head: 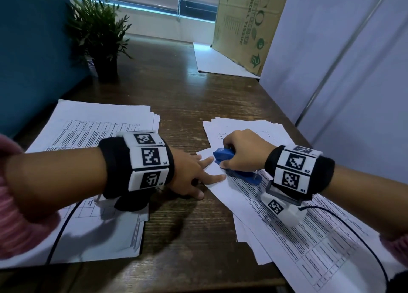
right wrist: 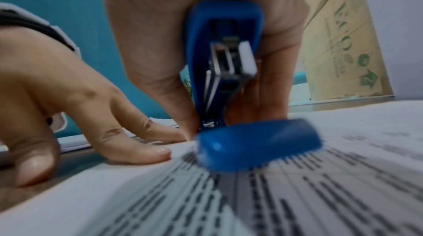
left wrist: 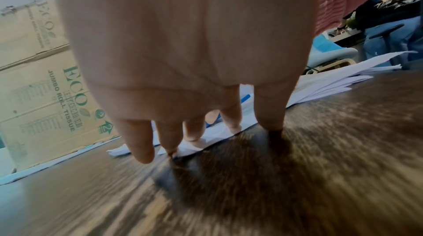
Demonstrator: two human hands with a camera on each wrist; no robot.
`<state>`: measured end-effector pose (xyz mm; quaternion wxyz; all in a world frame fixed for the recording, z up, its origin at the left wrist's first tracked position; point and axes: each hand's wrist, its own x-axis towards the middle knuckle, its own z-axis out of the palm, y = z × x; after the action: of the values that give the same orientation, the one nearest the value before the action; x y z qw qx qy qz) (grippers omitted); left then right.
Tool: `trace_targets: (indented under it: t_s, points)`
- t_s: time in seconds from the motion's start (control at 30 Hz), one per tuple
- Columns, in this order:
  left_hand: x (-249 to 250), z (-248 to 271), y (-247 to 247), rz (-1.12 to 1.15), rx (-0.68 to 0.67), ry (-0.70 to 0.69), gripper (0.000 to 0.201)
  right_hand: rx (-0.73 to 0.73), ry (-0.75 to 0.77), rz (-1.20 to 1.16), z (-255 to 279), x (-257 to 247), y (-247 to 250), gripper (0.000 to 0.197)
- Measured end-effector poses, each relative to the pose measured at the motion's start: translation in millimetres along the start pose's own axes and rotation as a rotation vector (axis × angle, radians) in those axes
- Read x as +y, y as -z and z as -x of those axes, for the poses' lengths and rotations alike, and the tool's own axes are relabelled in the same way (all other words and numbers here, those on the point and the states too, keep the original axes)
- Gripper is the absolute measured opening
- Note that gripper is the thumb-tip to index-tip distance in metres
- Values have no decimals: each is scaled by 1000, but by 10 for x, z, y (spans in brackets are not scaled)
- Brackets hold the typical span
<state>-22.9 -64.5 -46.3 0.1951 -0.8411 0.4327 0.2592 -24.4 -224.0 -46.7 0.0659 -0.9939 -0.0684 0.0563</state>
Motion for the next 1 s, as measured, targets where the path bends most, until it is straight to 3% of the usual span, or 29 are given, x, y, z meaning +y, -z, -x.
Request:
trace_targets:
  t_s: [0.27,0.43,0.77,1.0]
  points:
    - [-7,-9,-44,28,7,0,58,29,138,119,21,-29,-8,16]
    - [7,-19,-33,-3,-9,23,58,-34,107,88,-42,16,18,20]
    - [-54,127,-135,-11,-23,-73,61,-137,121,-8,-38,8,65,26]
    - [-63,106,-146,-23,-19,-81,61,-89,179,56,-13,-7,46,23]
